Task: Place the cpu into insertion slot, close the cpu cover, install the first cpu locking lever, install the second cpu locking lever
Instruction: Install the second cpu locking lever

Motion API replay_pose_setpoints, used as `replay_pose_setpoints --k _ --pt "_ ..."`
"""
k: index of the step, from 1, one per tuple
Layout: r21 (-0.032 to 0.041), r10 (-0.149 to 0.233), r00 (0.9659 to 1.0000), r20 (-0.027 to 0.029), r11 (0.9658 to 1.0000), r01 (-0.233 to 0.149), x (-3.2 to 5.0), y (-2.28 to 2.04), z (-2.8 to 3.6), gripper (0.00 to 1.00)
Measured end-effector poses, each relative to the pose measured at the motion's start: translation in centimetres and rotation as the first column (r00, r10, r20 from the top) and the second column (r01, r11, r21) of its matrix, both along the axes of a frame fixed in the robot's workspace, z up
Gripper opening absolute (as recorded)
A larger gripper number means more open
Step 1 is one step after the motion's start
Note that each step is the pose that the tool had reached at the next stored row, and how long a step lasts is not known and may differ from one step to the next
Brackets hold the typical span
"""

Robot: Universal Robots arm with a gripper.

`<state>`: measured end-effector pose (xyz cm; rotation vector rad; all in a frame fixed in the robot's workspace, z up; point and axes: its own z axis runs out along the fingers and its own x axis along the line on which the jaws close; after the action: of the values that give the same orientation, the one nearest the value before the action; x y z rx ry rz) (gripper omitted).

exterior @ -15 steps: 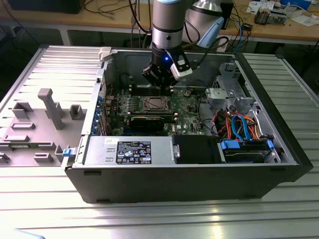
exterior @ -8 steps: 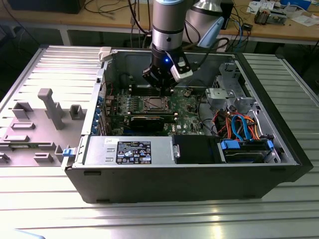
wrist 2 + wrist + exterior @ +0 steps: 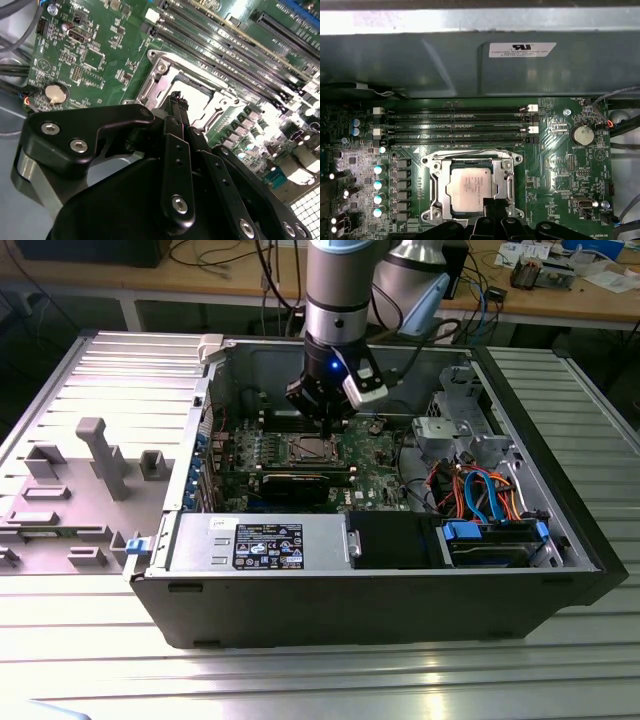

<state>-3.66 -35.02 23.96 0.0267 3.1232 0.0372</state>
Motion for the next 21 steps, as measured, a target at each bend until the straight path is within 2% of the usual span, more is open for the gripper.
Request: replay_pose_setpoints --k 3,5,8,10,13,14,16,19,21 --pt "0.0027 0.0 1.0 0.0 1.0 0.0 -0.02 -0.38 0.0 0.11" --pt "0.0036 0.009 1.0 0.0002 1.0 -0.009 -0.04 -0.41 0.0 0.11" --pt "0.0036 0.024 0.9997 0.0 0.9997 -0.024 -0.04 -0.43 0.37 0.11" --pt "0.0081 0.025 0.9997 0.0002 0.9997 -0.025 -0.03 -0.48 0.46 0.11" --pt "0.0205 0.024 0.9997 0.0004 0.9995 -0.024 -0.04 -0.78 0.47 0.11" --pt "0.0284 0.024 0.9997 0.0006 0.9993 -0.024 -0.04 -1.06 0.47 0.11" --pt "0.0382 0.024 0.9997 0.0009 0.999 -0.024 -0.04 -1.49 0.46 0.11" --pt "0.0402 0.024 0.9997 0.0009 0.9989 -0.024 -0.04 -2.06 0.46 0.11" --pt "0.0402 0.024 0.9997 0.0009 0.9989 -0.024 -0.04 -2.26 0.45 0.11"
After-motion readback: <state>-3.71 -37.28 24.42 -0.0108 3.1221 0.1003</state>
